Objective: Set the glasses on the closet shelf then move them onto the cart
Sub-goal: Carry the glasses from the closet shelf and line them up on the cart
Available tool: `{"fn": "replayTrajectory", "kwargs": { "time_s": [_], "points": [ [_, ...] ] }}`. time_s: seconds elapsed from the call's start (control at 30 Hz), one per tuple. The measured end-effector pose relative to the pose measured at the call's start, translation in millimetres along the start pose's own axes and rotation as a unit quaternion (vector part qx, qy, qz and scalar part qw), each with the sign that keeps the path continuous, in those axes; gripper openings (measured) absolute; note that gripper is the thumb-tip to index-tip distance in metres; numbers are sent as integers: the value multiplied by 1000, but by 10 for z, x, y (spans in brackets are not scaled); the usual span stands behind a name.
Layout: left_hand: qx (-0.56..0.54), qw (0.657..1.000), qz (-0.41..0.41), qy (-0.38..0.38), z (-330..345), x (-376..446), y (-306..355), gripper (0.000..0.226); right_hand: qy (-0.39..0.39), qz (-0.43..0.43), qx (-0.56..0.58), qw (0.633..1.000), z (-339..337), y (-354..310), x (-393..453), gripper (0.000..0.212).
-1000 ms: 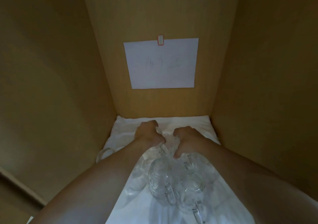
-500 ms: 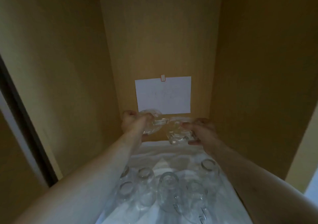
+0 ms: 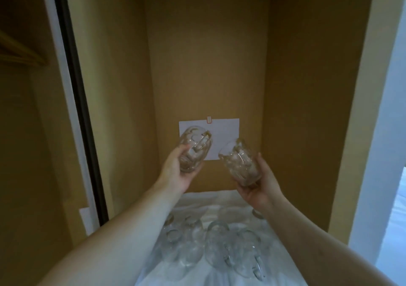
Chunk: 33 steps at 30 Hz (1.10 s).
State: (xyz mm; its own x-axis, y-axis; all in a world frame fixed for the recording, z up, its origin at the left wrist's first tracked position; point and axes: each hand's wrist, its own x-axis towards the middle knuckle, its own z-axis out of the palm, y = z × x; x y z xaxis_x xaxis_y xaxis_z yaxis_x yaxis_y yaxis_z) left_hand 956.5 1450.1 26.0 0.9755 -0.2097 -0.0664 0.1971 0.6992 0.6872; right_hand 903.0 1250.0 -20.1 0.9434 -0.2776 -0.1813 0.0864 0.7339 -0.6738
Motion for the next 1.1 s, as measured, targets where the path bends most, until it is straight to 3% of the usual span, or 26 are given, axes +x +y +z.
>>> {"fn": "replayTrajectory", "kwargs": {
  "time_s": [0.13, 0.37, 0.5, 0.63, 0.83, 0.93, 1.03, 1.1],
  "points": [
    [38, 999, -11, 20, 8, -131, -1, 48, -14, -7, 24, 1000, 5, 24, -207, 58],
    [26, 999, -36, -29, 3, -435, 22, 56, -104, -6, 63, 993, 29, 93, -515, 26],
    [33, 994, -57, -81, -68, -579, -40, 63, -104, -32, 56, 992, 21, 113, -770, 34],
    [65, 991, -81, -79, -89, -759, -125, 69, -54, -53, -21, 997, -58, 115, -984, 41],
    [105, 980, -122, -118, -58, -921, -402, 61, -45, -77, -37, 995, -402, 118, -1335, 45],
    [120, 971, -150, -145, -11, -944, -563, 67, -37, -89, -17, 995, -569, 82, -1530, 10],
    [130, 960, -169, -180, 76, -984, -775, 53, -11, -118, -22, 993, -712, 3, -1690, 23],
    [145, 952, -185, -197, 157, -1058, -947, 41, -32, -127, -27, 991, -792, -63, -1843, 12]
  ]
}}
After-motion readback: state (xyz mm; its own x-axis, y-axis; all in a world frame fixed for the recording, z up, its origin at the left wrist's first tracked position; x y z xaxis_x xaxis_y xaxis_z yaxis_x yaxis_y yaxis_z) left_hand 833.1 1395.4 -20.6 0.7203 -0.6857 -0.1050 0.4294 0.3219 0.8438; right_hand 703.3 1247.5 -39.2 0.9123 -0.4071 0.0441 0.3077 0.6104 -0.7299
